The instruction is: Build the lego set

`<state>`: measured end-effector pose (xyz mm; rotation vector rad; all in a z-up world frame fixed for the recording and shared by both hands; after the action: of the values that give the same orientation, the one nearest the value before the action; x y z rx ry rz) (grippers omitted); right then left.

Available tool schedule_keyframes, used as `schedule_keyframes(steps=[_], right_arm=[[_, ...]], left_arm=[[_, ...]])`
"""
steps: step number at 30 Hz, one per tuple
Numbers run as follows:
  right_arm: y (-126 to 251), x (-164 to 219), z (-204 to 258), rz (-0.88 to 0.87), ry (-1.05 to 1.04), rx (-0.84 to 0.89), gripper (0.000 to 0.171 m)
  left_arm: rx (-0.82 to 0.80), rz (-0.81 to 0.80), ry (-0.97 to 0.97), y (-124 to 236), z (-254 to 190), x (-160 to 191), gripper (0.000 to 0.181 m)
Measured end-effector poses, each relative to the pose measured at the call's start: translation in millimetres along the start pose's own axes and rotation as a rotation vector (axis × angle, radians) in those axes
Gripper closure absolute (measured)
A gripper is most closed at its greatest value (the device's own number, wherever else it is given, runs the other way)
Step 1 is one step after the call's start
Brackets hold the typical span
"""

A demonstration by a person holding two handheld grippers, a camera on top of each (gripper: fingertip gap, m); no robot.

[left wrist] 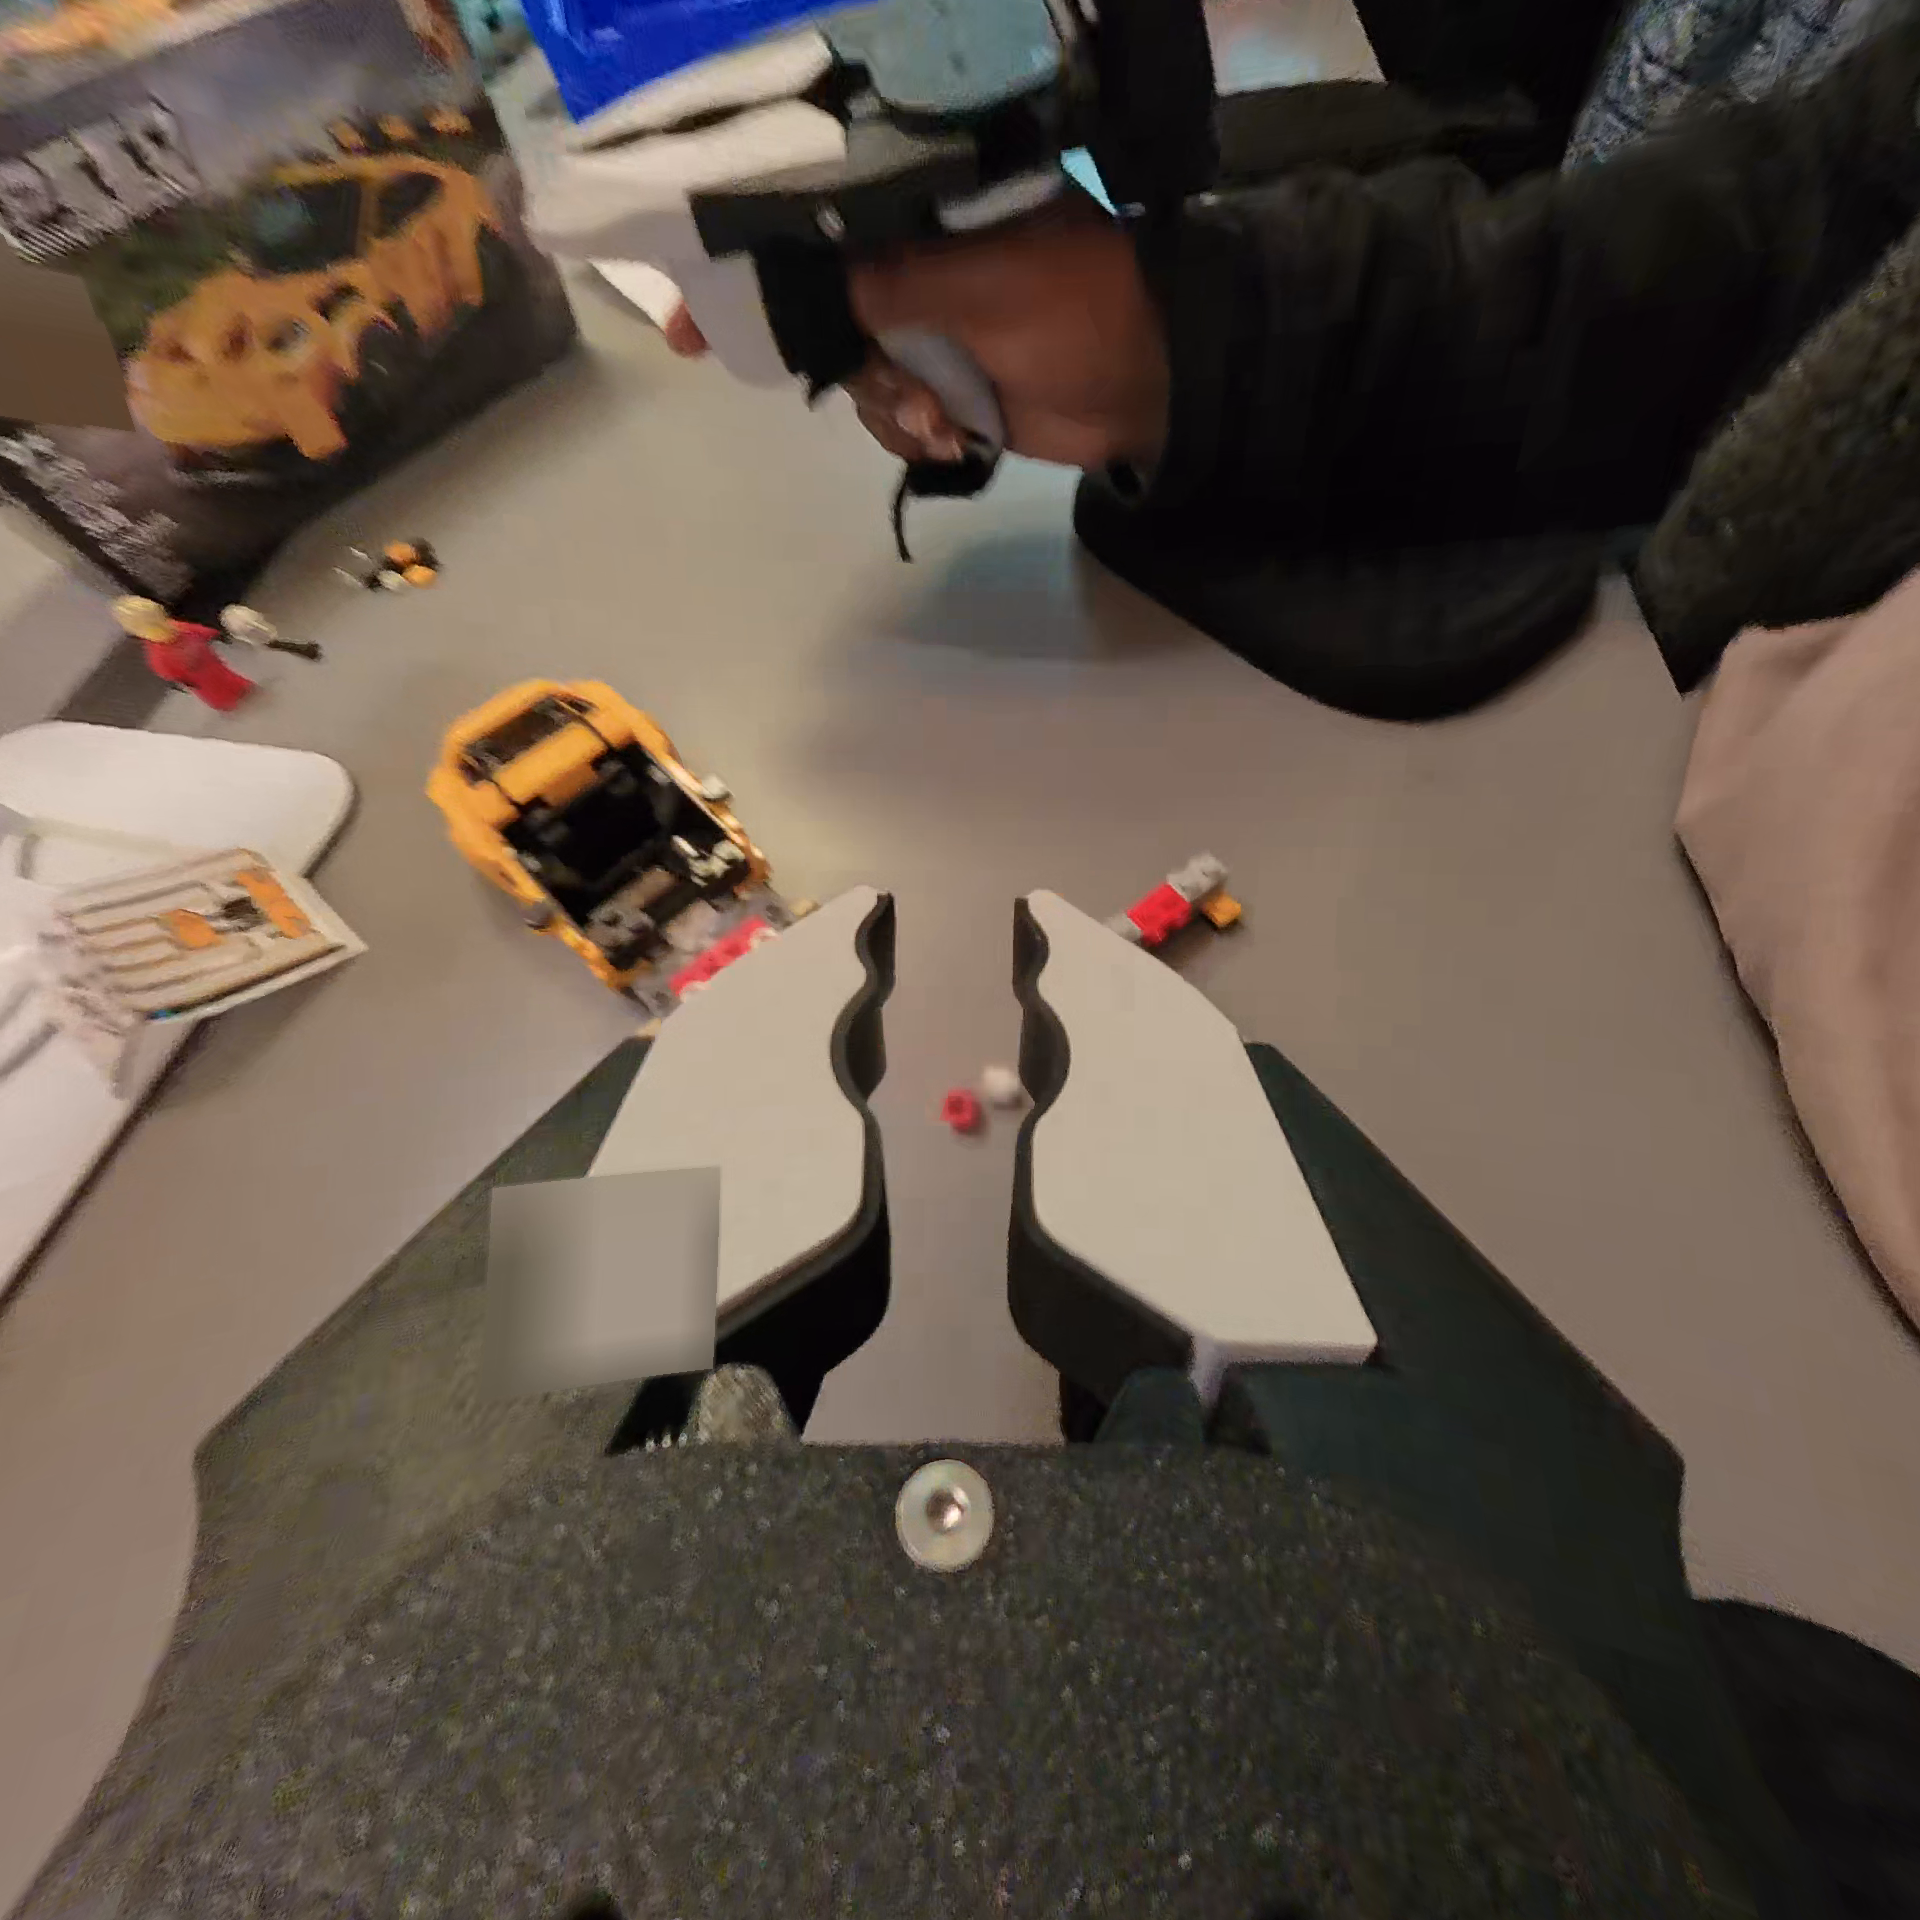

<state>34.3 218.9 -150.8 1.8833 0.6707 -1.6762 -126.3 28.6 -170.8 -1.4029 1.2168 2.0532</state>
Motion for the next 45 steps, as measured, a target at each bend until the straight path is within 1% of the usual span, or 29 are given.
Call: schedule_keyframes(steps=[3, 5, 7, 10, 12, 14, 17, 21, 23, 25, 28, 30, 32, 35, 36, 39, 42, 45], right_arm=[[0.5, -1.2, 1.6, -0.004, 0.006, -0.004, 0.170], [1.2, -3.0, 3.3, -0.010, 0.017, -0.009, 0.170], [1.2, -3.2, 6.7, -0.010, 0.028, -0.024, 0.170], [1.3, -5.4, 17.0, -0.021, 0.058, -0.075, 0.170], [0.8, -5.0, 24.9, -0.020, 0.089, -0.111, 0.170], [-0.2, -2.9, 31.7, -0.006, 0.100, -0.148, 0.169], [1.0, -3.3, 42.8, 0.009, 0.051, -0.228, 0.167], [15.5, -13.3, 62.0, 0.014, 0.053, -0.312, 0.165], [31.2, -14.8, 82.0, 0.063, 0.056, -0.402, 0.163], [52.4, -6.6, 110.6, 0.165, 0.097, -0.535, 0.157], [89.4, 21.7, 150.1, 0.377, 0.194, -0.712, 0.144], [112.8, 39.0, 171.7, 0.489, 0.189, -0.806, 0.142], [125.8, 52.8, 184.6, 0.563, 0.182, -0.825, 0.142], [125.0, 68.9, 185.3, 0.640, 0.231, -0.764, 0.142], [124.7, 70.8, 186.8, 0.665, 0.227, -0.768, 0.143], [120.5, 78.5, 187.4, 0.741, 0.275, -0.755, 0.150], [115.1, 79.9, 186.6, 0.768, 0.326, -0.801, 0.159], [107.5, 79.6, 180.1, 0.776, 0.408, -0.883, 0.161]], left_arm=[[-0.079, -0.028, 0.006, -2.4, 15.0, -10.5, 0.160], [-0.101, -0.076, 0.030, -7.2, 20.1, -6.6, 0.161], [-0.092, -0.091, 0.073, -11.5, 22.0, 7.7, 0.163], [-0.079, -0.048, 0.074, -13.6, 22.4, 26.6, 0.163], [-0.088, -0.034, 0.043, -13.6, 22.4, 28.7, 0.163], [-0.077, -0.052, 0.048, -13.2, 20.3, 26.5, 0.164], [-0.079, -0.051, 0.048, -13.3, 20.0, 27.5, 0.164], [-0.092, -0.043, 0.041, -13.6, 21.1, 29.2, 0.164], [-0.101, -0.042, 0.038, -13.3, 22.4, 29.6, 0.165], [-0.107, -0.039, 0.039, -13.2, 23.7, 30.5, 0.165], [-0.108, -0.033, 0.035, -13.9, 23.8, 31.6, 0.165], [-0.105, -0.025, 0.025, -15.4, 22.1, 32.4, 0.165], [-0.103, -0.011, 0.012, -17.3, 20.3, 34.1, 0.166], [-0.083, 0.001, 0.000, -19.7, 15.3, 35.1, 0.166], [-0.080, 0.007, -0.007, -20.6, 13.8, 35.5, 0.166], [-0.071, 0.023, -0.027, -22.4, 10.4, 37.4, 0.167], [-0.066, 0.034, -0.034, -23.1, 9.4, 39.0, 0.167], [-0.062, 0.044, -0.038, -23.5, 9.2, 40.8, 0.167]])
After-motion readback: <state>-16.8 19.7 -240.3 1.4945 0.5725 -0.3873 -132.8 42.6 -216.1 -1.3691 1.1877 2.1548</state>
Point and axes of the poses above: each gripper's, where its closed fingertips meet, y back along the fingers, x out of its underside, z = x × y across the jaws, the point moved 3 cm from there along y, back along the fingers, and after that the axes turned 6 degrees about -x, right-handed, at the moved point
